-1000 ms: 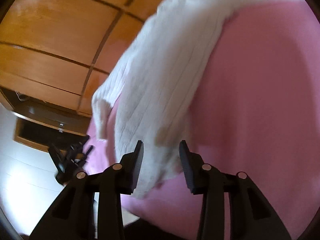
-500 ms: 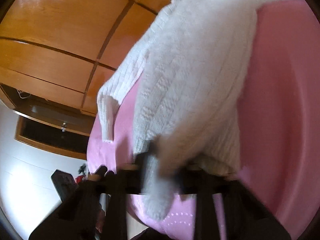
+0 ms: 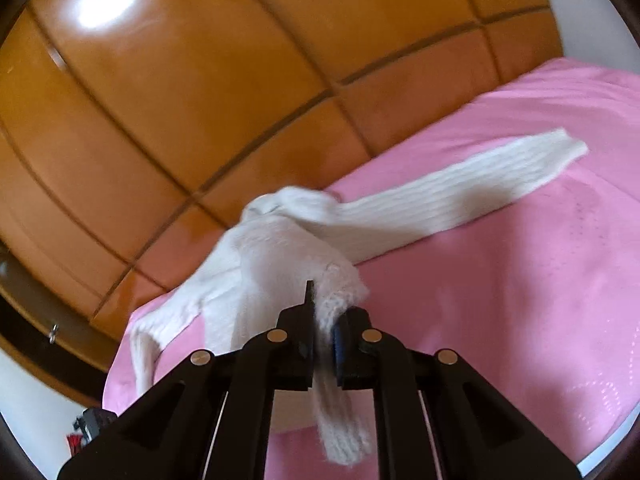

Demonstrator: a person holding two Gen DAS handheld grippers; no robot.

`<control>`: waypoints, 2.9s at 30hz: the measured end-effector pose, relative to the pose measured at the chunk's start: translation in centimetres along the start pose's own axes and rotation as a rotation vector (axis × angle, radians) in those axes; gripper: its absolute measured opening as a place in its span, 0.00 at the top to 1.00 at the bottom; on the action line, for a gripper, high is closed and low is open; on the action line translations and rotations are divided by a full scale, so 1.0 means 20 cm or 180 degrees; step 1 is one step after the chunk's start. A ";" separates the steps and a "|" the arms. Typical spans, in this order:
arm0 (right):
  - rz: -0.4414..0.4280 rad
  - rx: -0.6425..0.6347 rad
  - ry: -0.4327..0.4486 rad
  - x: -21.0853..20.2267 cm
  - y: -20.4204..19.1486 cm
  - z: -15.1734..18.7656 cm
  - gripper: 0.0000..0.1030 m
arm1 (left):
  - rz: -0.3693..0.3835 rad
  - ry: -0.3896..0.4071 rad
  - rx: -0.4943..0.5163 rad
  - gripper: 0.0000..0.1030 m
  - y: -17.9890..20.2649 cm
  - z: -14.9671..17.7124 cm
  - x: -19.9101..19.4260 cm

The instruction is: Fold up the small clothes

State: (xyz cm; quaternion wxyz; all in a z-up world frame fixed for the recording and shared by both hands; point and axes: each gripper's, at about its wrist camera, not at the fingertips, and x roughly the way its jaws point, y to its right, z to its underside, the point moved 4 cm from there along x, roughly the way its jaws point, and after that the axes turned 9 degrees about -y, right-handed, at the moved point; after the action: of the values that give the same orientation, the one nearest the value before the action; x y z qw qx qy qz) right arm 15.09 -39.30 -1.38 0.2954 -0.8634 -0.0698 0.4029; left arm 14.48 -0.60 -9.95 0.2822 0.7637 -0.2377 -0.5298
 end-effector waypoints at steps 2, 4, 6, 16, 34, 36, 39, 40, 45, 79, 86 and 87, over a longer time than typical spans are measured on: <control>0.0048 0.0051 -0.0014 0.03 0.05 -0.01 0.94 | 0.0011 -0.0131 0.0020 0.54 0.06 -0.01 0.14; 0.0041 0.0046 -0.0053 0.04 0.07 0.00 0.94 | 0.0001 -0.0227 0.0005 0.54 0.09 -0.02 0.26; 0.0063 0.0005 -0.0085 0.05 0.06 0.00 0.94 | 0.0033 -0.0194 -0.0013 0.54 0.12 -0.04 0.32; -0.0267 -0.0352 -0.0105 -0.18 -0.14 -0.03 0.94 | 0.0058 0.0354 0.0312 0.96 0.23 -0.17 -0.21; 0.0212 -0.0263 -0.1309 0.06 0.13 0.95 0.95 | -0.0779 0.0115 -0.0049 0.96 -0.30 0.50 -0.59; 0.0428 -0.0384 -0.1256 0.05 0.14 0.92 0.95 | -0.0793 0.0139 -0.0090 0.96 -0.34 0.42 -0.56; 0.0527 -0.0472 -0.1292 0.08 0.14 0.92 0.94 | -0.0936 0.0112 -0.0070 0.96 -0.35 0.43 -0.57; 0.0603 -0.0589 -0.1303 0.08 0.12 0.92 0.93 | -0.0896 0.0134 -0.0086 0.86 -0.36 0.43 -0.58; 0.0896 -0.0851 -0.0909 0.01 0.02 0.84 0.48 | -0.1008 0.0543 -0.0426 0.54 -0.50 0.36 -0.76; 0.0158 -0.1547 -0.1089 0.73 -0.65 1.04 0.19 | -0.2582 0.1573 -0.1139 0.91 -1.12 -0.57 -1.57; 0.0229 -0.1562 -0.1173 0.73 -0.68 1.00 0.21 | -0.2709 0.1362 -0.1274 0.91 -1.30 -0.44 -1.69; 0.0231 -0.1536 -0.1180 0.73 -0.68 0.98 0.21 | -0.2685 0.1310 -0.1275 0.91 -1.30 -0.42 -1.66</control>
State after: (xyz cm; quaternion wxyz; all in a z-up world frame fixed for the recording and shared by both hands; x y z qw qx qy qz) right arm 12.03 -14.03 -13.02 0.0495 -0.8224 -0.1853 0.5357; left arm 13.30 41.80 -2.99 0.2257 0.8126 0.2579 -0.4714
